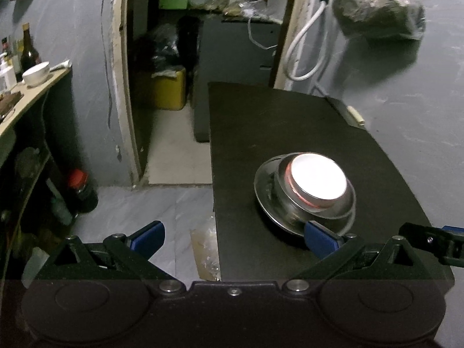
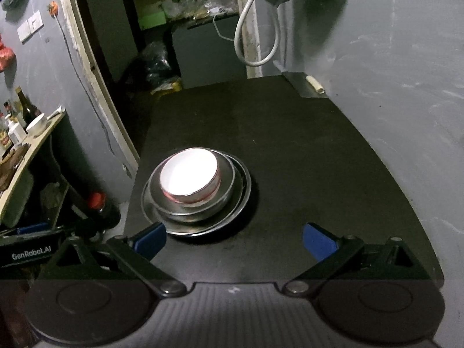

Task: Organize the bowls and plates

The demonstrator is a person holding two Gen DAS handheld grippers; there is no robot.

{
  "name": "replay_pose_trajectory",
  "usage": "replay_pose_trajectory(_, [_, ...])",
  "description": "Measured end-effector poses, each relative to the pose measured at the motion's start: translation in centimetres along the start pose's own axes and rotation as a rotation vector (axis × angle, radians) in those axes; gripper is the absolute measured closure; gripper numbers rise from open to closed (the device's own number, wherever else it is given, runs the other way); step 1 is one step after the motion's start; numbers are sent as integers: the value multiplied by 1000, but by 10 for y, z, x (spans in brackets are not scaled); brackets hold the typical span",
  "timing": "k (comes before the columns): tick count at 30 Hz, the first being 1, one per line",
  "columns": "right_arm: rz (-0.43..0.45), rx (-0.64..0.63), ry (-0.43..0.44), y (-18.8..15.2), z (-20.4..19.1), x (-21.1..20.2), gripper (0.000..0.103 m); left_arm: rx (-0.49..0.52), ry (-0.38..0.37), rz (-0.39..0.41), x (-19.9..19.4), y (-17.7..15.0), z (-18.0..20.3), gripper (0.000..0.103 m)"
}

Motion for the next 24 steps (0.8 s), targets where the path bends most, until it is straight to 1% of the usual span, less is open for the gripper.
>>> replay_pose_trajectory(4, [36, 13, -17, -9, -8, -22, 0, 16, -29, 32, -20, -4, -3, 1])
replay_pose_trajectory(11, [77, 24, -39, -23, -16, -44, 0, 40, -71, 76, -45, -13, -7, 1])
replay_pose_trajectory(16, [107, 22, -56, -32, -20, -55, 0, 57, -78, 112, -57, -18, -11, 1])
replay_pose_trajectory(21, [148, 49, -83, -42, -13, -66, 0, 70, -80, 159, -67, -24, -15, 1])
replay_pose_trajectory(24, [198, 60, -82, -50, -10, -73, 0, 68, -86, 196, -71, -30, -15, 1])
Point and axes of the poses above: each gripper's, at about its wrist camera, not at the fingertips, and x roughly the way its jaws point, z to its right, y to its top, the point moved 4 cm from there along x, roughly the way its jaws point, and after that the axes turned 8 degrees about z, right-handed, at the moved point
